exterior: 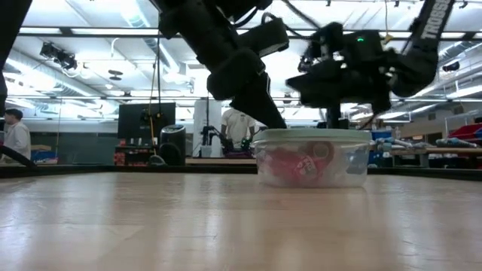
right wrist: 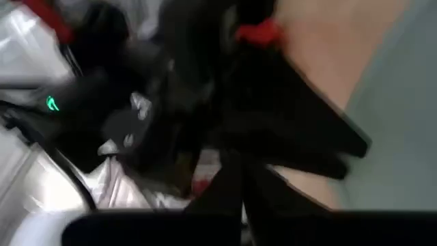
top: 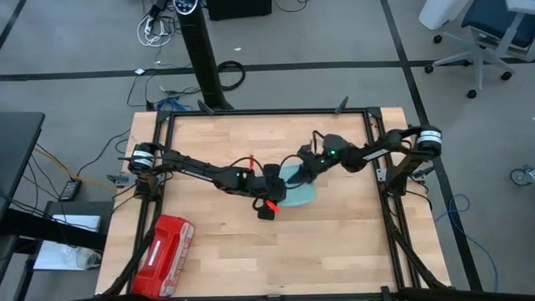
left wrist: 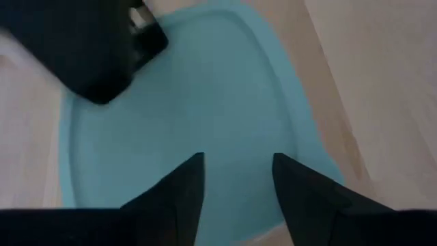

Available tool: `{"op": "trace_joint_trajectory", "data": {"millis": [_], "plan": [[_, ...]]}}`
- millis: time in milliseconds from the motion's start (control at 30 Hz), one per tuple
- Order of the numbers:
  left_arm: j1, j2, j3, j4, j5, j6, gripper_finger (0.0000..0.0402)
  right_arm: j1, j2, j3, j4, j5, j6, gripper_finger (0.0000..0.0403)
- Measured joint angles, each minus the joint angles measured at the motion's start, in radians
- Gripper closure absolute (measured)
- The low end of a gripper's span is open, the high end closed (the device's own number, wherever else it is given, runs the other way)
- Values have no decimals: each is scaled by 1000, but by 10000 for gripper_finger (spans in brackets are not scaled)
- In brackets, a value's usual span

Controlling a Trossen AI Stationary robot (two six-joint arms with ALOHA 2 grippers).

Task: Roll bandage
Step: Close the green tupperware

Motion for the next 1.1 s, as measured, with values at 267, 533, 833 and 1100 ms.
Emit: {"op": "trace_joint_trajectory", "data": {"millis": [267, 533, 833, 1100], "plan": [[-1, 1, -2, -1, -1, 6, 225, -32, -22, 13, 484, -16, 251, 386], [-1, 2, -3, 17, -7, 10, 225, -100, 18, 62, -55, -69, -68, 400], [1, 2, 6, 7, -10, 28, 225, -89, 62, 71, 423, -85, 233, 384], [-3, 2, 8, -1, -12, 24, 225, -83, -10, 80, 219, -60, 62, 400]]}}
